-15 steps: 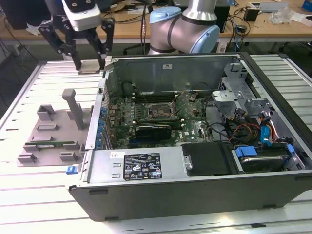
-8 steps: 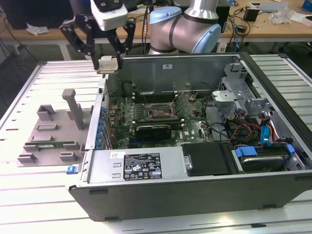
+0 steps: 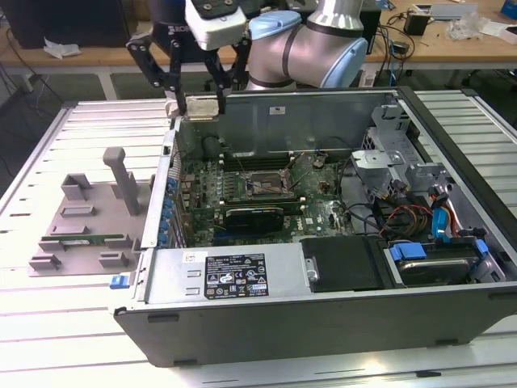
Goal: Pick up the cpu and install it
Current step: 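Pick up the cpu and move it towards the insertion slot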
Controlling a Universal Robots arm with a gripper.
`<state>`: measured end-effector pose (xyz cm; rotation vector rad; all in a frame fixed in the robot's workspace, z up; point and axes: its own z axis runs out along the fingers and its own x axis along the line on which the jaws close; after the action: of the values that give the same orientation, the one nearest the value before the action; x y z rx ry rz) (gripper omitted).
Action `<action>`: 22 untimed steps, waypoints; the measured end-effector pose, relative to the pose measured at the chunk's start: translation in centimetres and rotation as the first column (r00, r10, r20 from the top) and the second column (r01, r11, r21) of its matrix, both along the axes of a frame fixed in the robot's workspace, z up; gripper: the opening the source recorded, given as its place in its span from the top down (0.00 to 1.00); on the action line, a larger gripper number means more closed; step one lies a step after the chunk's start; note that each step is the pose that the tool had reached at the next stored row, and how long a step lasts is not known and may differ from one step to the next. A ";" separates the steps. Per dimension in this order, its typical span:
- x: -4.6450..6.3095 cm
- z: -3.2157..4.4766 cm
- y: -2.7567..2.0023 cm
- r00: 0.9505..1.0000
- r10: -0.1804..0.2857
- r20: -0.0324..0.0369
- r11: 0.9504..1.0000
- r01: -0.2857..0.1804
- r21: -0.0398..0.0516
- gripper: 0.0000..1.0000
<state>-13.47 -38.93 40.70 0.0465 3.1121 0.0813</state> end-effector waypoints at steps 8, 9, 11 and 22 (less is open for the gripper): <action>3.0 0.00 -0.02 1.000 0.000 0.000 1.000 0.000 0.000 0.45; 3.3 0.00 -0.02 1.000 0.000 0.000 1.000 0.000 0.000 0.45; 3.6 0.00 -0.03 1.000 0.000 0.000 1.000 0.000 0.000 0.45; 5.4 -2.60 0.14 1.000 0.000 -0.005 1.000 0.000 0.000 0.45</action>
<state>-8.05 -38.79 38.10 0.0467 3.1171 0.0812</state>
